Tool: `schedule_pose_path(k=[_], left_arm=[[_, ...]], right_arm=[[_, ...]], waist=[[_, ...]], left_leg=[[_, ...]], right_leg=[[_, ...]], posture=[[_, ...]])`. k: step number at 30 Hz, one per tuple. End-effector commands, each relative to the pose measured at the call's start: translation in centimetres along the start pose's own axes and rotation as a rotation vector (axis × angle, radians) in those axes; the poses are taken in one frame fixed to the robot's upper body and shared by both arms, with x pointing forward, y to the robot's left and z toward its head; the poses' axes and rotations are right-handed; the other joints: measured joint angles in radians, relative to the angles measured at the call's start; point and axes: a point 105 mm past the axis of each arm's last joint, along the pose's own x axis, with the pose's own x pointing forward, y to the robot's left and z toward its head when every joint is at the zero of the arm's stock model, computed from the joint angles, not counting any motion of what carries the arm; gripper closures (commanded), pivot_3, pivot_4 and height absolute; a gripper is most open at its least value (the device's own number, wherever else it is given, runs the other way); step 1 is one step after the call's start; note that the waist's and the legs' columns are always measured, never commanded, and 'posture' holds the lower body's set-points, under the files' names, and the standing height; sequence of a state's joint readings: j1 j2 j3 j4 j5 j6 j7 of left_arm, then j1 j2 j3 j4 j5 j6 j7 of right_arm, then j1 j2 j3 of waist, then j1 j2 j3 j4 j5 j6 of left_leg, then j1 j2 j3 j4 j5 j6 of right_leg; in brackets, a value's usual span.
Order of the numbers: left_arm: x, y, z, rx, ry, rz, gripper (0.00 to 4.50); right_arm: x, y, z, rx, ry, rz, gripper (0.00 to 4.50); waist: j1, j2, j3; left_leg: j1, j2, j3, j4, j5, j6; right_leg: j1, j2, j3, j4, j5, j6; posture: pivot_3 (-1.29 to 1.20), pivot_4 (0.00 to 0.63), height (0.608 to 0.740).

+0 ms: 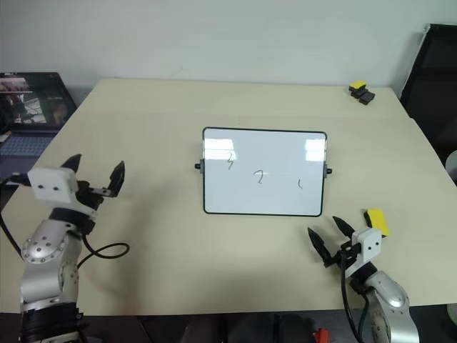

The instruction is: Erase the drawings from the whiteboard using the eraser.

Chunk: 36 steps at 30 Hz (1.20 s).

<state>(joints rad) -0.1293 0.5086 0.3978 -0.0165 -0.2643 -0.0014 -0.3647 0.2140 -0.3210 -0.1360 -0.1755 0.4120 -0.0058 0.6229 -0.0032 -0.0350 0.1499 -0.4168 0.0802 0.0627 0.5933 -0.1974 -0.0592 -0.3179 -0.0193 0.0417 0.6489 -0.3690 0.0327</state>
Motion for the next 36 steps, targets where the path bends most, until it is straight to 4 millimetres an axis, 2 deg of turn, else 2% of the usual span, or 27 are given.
schedule_pose_path(k=[1,5,9,13,16,18,25,29,36], left_arm=[[0.2,-0.8,1.2,-0.013,-0.025,-0.106,0.01],[-0.1,-1.4,1.9,-0.077,0.007,-0.255,0.01],[-0.6,-2.1,2.7,-0.126,0.035,-0.401,0.01],[-1.1,-3.0,3.2,-0.137,0.12,-0.582,0.01],[-2.1,-4.4,3.9,-0.12,0.188,-0.765,0.01],[-2.3,-4.8,3.6,-0.077,0.228,-0.817,0.01],[-2.6,-7.4,4.2,-0.037,0.221,-1.004,0.01],[-3.1,-9.1,4.2,0.007,0.208,-1.081,0.01],[-3.3,-10.8,5.0,0.008,0.159,-1.141,0.01]], right_arm=[[0.6,-0.1,3.3,-0.048,-0.064,0.001,0.03],[1.0,0.8,5.8,-0.066,-0.086,0.043,0.03],[1.0,1.1,7.5,-0.068,-0.09,0.065,0.03],[0.9,-0.5,9.6,-0.1,-0.1,0.012,0.03],[0.4,-3.0,10.2,-0.186,0.029,-0.072,0.03],[-0.2,-3.9,10.8,-0.166,0.065,-0.085,0.03],[-2.7,-7.9,10.4,-0.123,0.324,-0.277,0.03],[-3.1,-9.8,10.5,-0.034,0.351,-0.415,0.03],[-3.2,-9.8,8.8,0.049,0.453,-0.444,0.03]], waist=[[0.0,0.0,0.0],[-0.001,0.0,0.001],[-0.002,0.0,0.001],[-0.005,0.001,0.003],[-0.007,0.003,0.004],[-0.005,0.003,0.005],[-0.002,0.005,0.006],[-0.011,0.006,0.007],[-0.015,0.006,0.007]], left_leg=[[0.0,0.0,0.0,0.0,0.0,0.0],[0.001,0.0,0.0,0.001,0.0,0.0],[0.001,0.0,-0.001,0.002,0.0,0.001],[0.001,0.0,0.0,0.004,-0.001,0.003],[0.001,0.0,-0.001,0.005,-0.002,0.003],[0.001,0.0,0.0,0.006,-0.002,0.004],[0.001,-0.001,0.0,0.006,-0.002,0.004],[0.001,-0.001,0.001,0.006,-0.002,0.004],[0.0,-0.001,0.001,0.007,-0.002,0.004]], right_leg=[[0.0,0.0,0.0,0.0,0.0,0.0],[0.0,0.001,0.0,0.004,0.0,0.0],[-0.001,0.001,0.0,0.008,-0.001,0.0],[-0.001,0.002,0.0,0.01,-0.001,0.0],[-0.001,0.002,0.0,0.011,-0.001,0.0],[-0.002,0.002,0.001,0.012,-0.001,0.001],[-0.002,0.004,0.001,0.012,-0.001,0.0],[-0.002,0.004,0.003,0.012,-0.001,0.0],[-0.003,0.005,0.003,0.012,-0.001,0.0]], posture=[[0.0,0.15,0.74],[0.0,0.15,0.74],[0.0,0.15,0.74],[0.0,0.15,0.74],[0.0,0.15,0.74],[0.0,0.15,0.74],[0.0,0.15,0.74],[0.0,0.15,0.74],[0.0,0.15,0.74]])
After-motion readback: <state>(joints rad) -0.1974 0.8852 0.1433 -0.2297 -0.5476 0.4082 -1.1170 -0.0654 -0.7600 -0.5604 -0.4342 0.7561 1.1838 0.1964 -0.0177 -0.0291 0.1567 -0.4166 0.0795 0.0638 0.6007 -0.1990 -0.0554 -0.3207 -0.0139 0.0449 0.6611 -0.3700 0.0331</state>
